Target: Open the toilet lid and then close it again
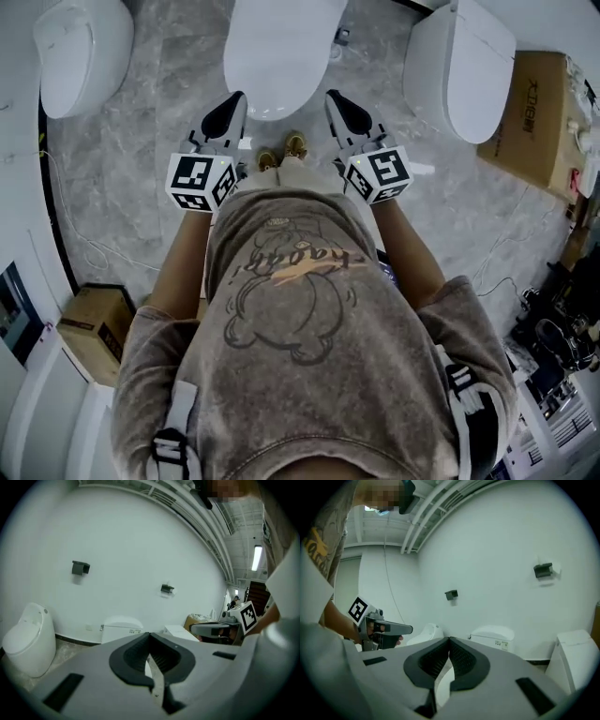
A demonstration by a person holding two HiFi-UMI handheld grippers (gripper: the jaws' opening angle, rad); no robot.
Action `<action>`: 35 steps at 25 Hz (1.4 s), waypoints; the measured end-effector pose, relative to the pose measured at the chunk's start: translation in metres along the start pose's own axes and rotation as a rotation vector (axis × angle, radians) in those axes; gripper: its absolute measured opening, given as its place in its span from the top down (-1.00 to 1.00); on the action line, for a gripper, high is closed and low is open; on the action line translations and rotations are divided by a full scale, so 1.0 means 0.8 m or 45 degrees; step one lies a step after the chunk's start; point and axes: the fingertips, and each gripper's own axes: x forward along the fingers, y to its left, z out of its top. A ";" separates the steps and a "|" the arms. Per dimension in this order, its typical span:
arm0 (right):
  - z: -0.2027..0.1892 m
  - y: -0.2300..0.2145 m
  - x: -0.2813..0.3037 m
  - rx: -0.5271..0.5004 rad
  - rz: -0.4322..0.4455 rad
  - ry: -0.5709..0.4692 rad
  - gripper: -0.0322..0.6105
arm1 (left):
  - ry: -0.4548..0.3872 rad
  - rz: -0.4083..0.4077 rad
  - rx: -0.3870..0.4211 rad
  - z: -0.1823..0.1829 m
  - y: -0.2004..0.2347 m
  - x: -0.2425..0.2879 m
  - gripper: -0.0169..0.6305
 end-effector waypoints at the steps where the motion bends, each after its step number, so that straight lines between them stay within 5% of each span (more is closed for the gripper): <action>1: 0.013 0.002 -0.014 -0.020 0.001 -0.018 0.82 | -0.030 -0.001 0.010 0.013 -0.007 -0.012 0.92; 13: 0.082 0.011 -0.078 -0.113 0.048 -0.171 0.82 | -0.255 0.016 0.102 0.074 -0.043 -0.072 0.92; 35: 0.073 0.037 -0.074 -0.070 0.158 -0.165 0.82 | -0.237 0.014 0.062 0.057 -0.055 -0.076 0.92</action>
